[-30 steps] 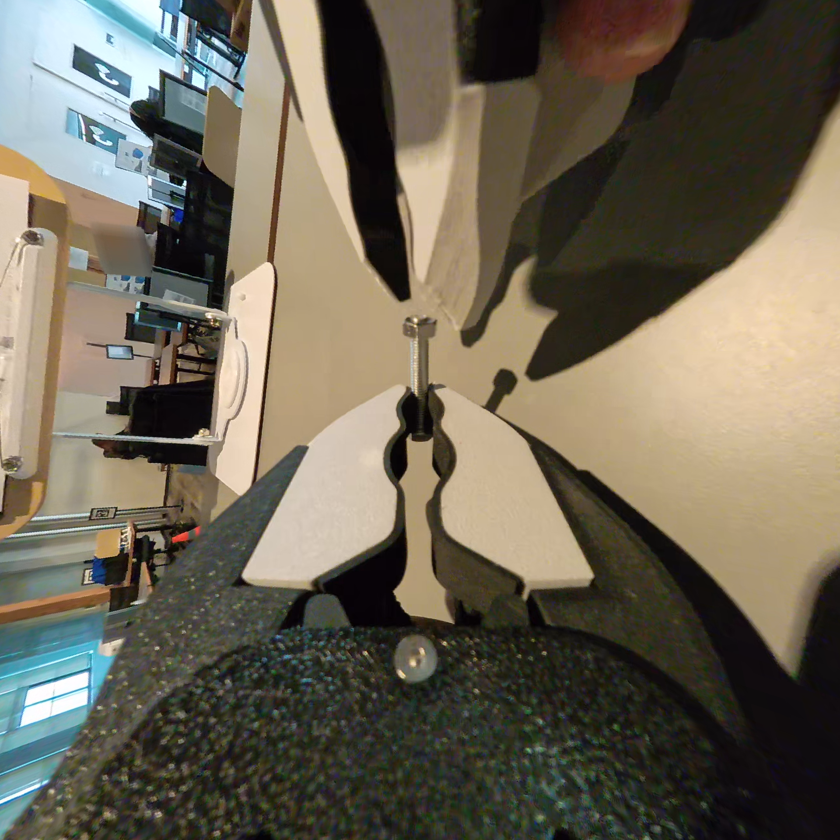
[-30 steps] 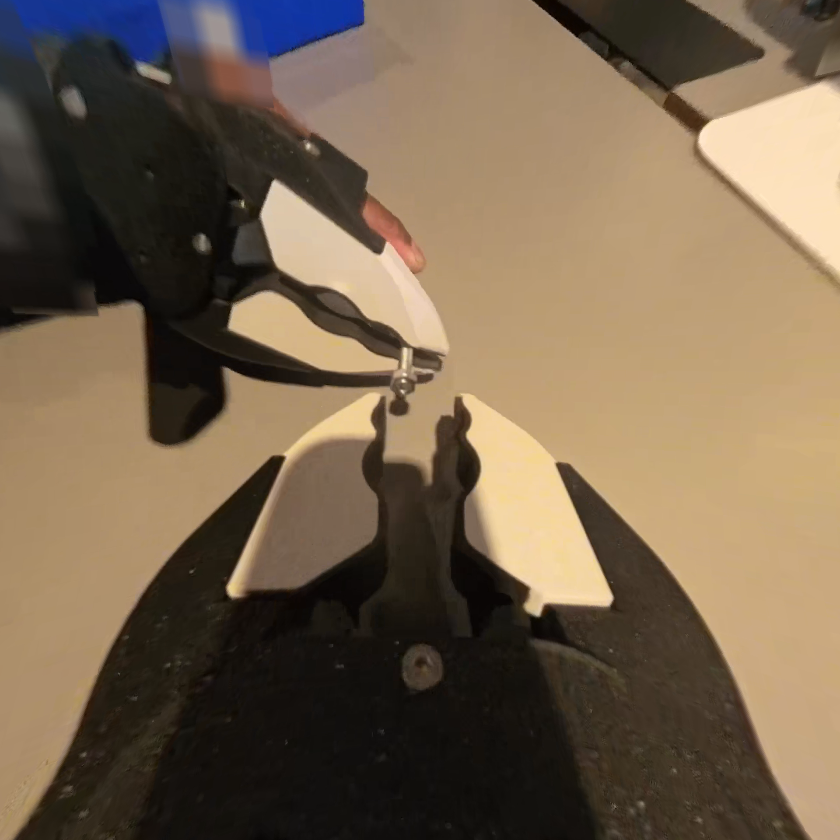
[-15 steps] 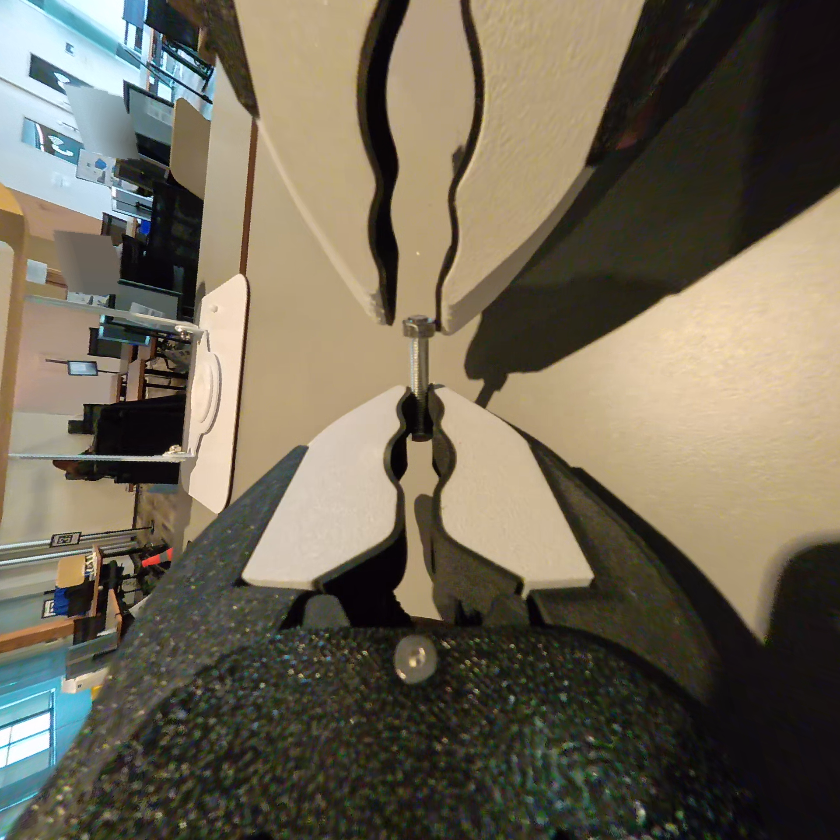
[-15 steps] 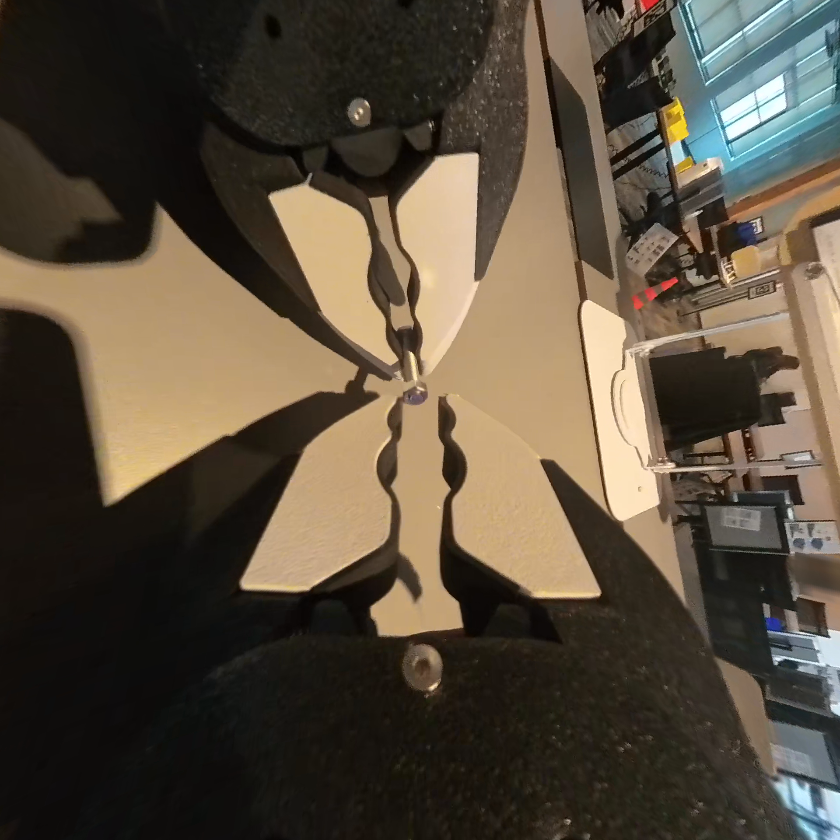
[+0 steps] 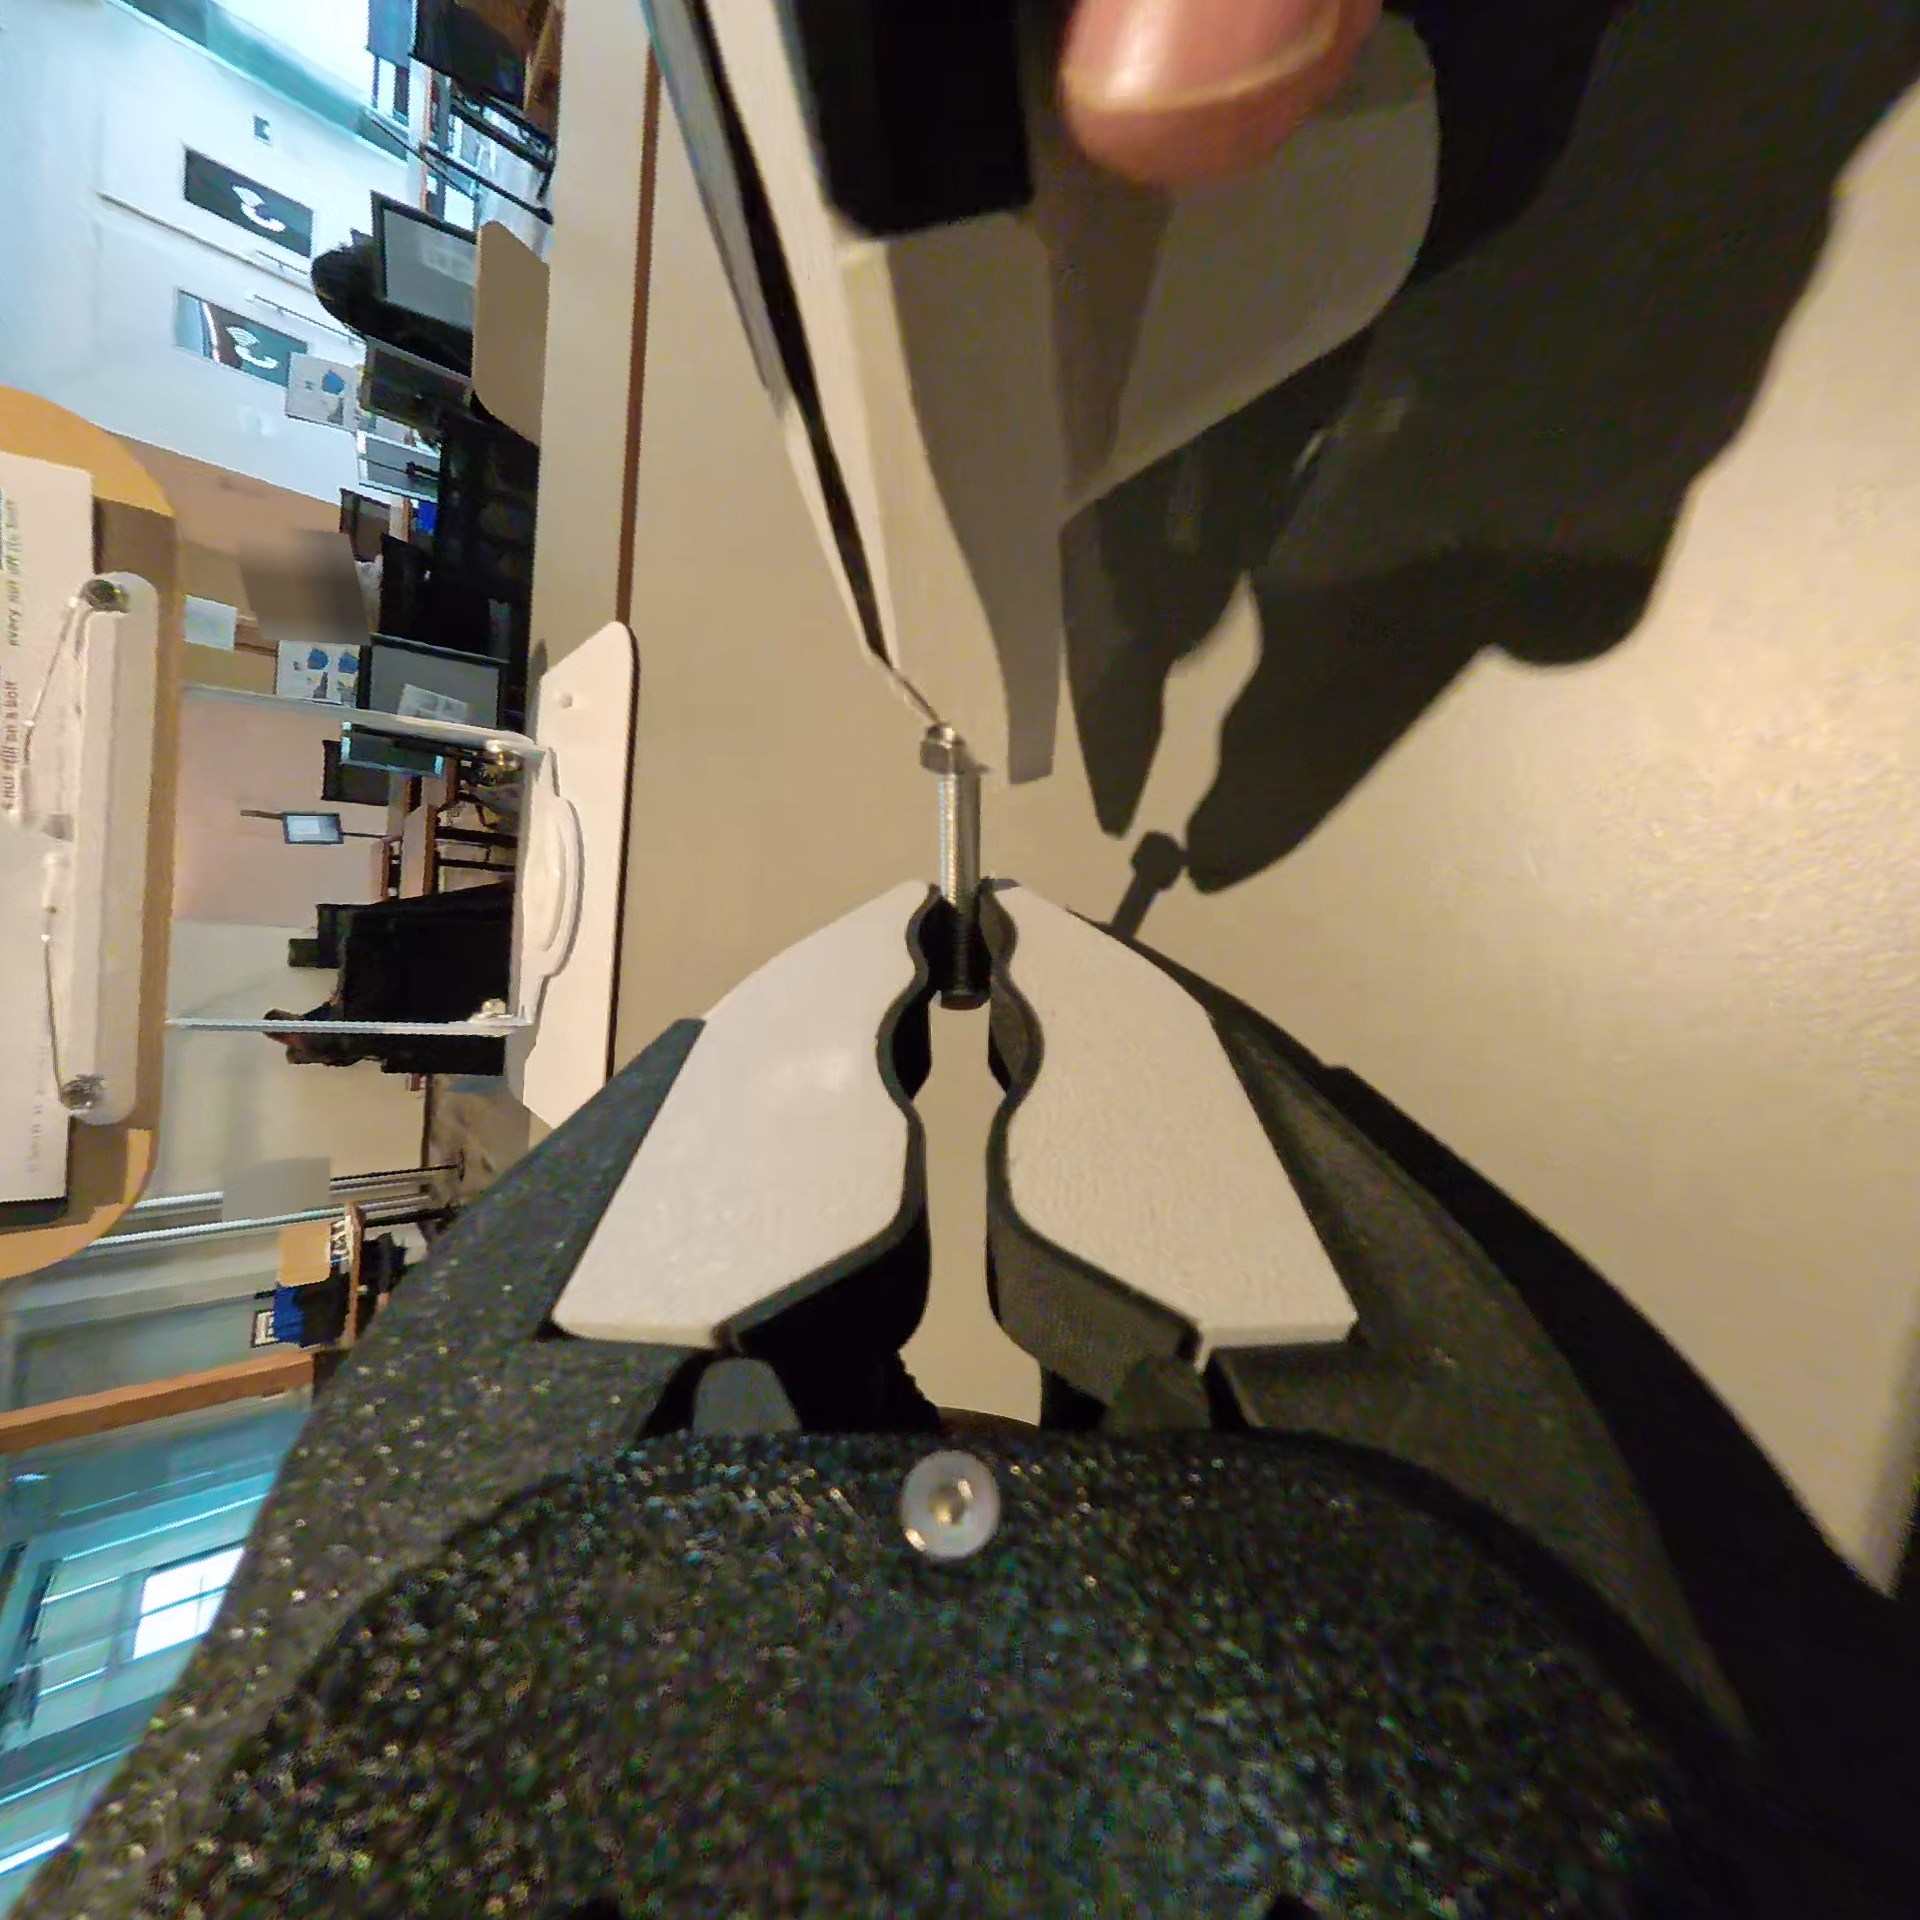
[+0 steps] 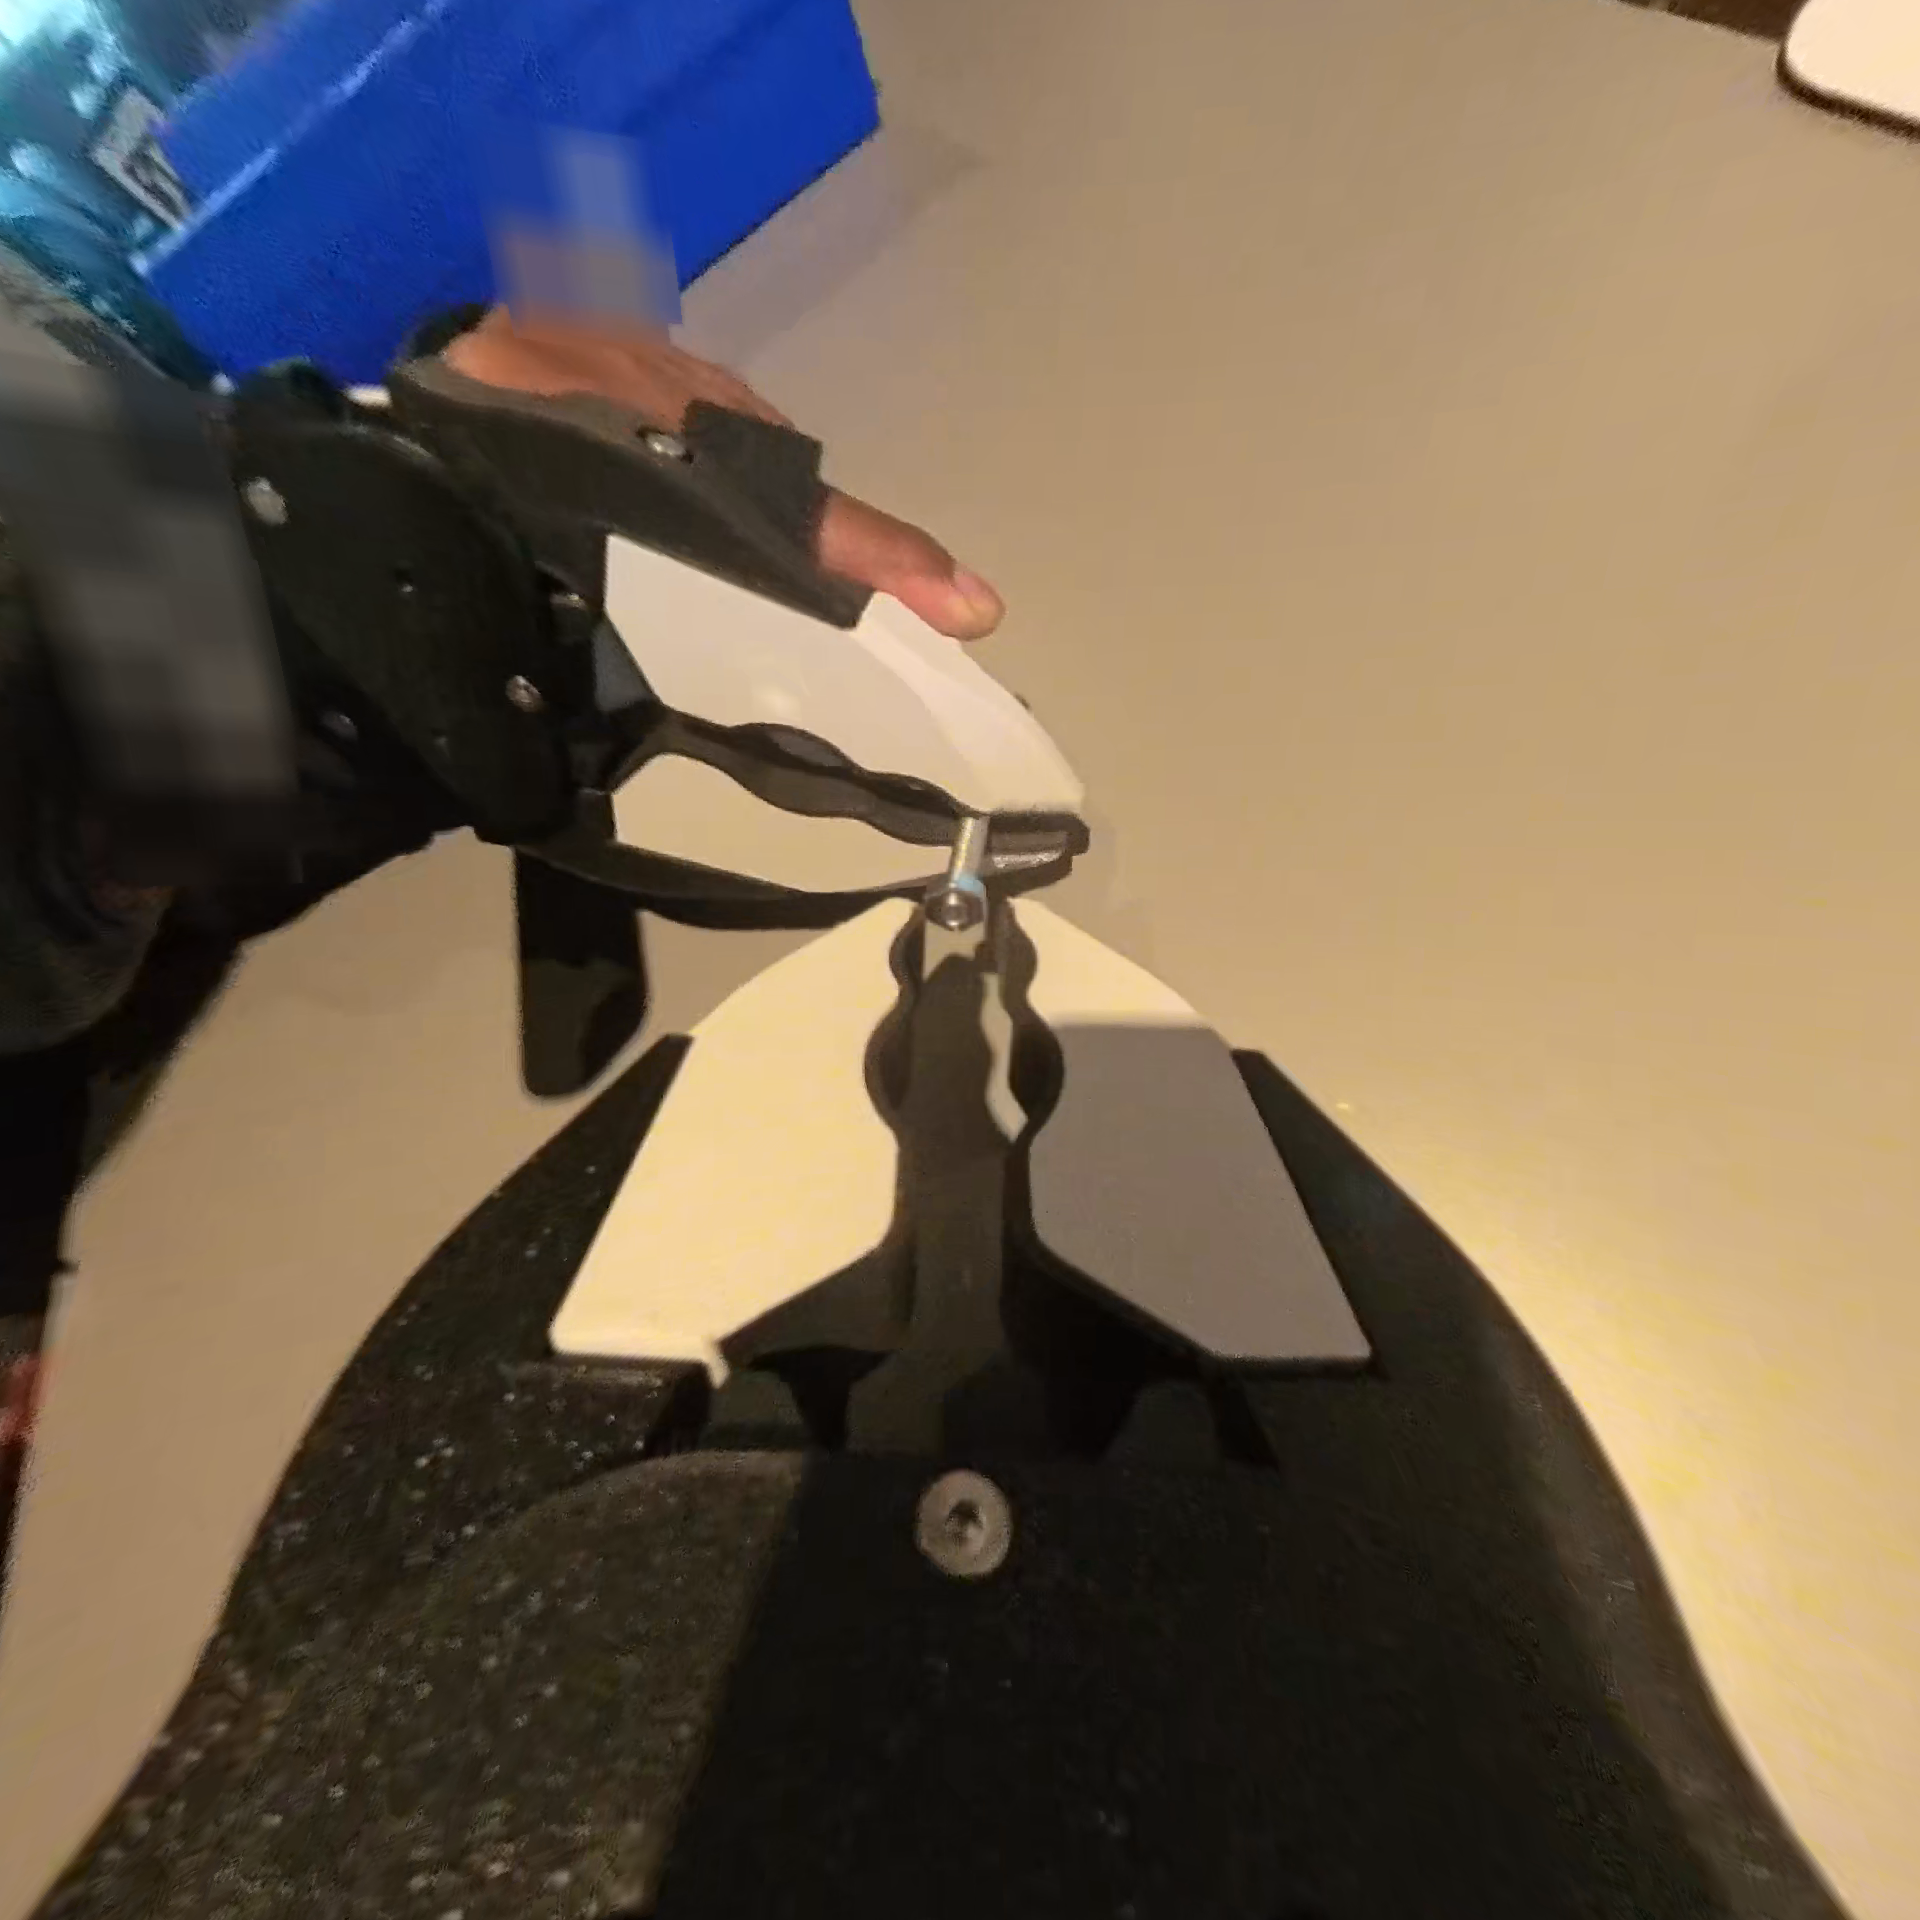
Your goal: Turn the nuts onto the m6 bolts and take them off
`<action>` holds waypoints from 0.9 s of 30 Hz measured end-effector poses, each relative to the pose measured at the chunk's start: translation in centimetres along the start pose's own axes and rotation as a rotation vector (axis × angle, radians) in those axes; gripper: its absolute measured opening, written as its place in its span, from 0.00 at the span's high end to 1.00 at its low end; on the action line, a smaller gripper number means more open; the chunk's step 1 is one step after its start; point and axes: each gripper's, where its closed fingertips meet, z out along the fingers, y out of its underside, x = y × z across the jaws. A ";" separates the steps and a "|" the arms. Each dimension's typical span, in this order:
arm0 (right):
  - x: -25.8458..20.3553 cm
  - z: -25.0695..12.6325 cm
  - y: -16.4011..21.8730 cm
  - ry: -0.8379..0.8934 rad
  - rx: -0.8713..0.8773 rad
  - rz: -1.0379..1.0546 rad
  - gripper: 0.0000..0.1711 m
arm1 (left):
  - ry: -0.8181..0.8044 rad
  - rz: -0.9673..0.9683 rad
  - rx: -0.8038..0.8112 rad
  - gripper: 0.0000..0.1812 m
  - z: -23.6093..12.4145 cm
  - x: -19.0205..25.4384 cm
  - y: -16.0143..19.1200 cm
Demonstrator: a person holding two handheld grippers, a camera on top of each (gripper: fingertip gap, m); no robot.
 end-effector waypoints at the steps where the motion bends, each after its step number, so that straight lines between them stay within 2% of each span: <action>1: 0.3 -0.1 0.1 0.033 -0.013 -0.069 0.89 | 0.001 -0.006 0.002 0.97 0.0 0.0 0.0; 4: 1.1 -0.5 0.2 0.197 -0.069 -0.394 0.84 | 0.010 -0.027 0.005 0.97 0.0 0.0 0.2; 7: 1.4 -0.8 0.2 0.368 -0.126 -0.750 0.83 | 0.011 -0.032 0.006 0.97 0.0 -0.1 0.3; 9: 1.1 -0.7 -0.1 0.432 -0.126 -0.910 0.83 | 0.016 -0.034 0.009 0.97 0.0 0.0 0.3; 16: 0.4 -0.2 -0.2 0.438 -0.118 -0.987 0.90 | 0.035 -0.026 0.029 0.97 0.0 0.4 -0.1; 17: 0.5 -0.1 0.0 0.439 -0.131 -0.977 0.94 | 0.034 -0.022 0.030 0.97 0.0 0.4 -0.2; 20: 0.8 0.4 0.4 0.411 -0.161 -0.798 0.94 | 0.017 0.015 -0.007 0.97 0.2 0.4 0.3; 25: 0.3 0.8 -0.1 0.200 -0.036 -0.140 0.94 | -0.034 0.035 -0.034 0.97 0.0 -0.5 0.7; 27: 0.0 0.6 -0.5 0.082 0.033 0.023 0.94 | -0.039 0.009 -0.017 0.97 -0.1 -0.7 0.5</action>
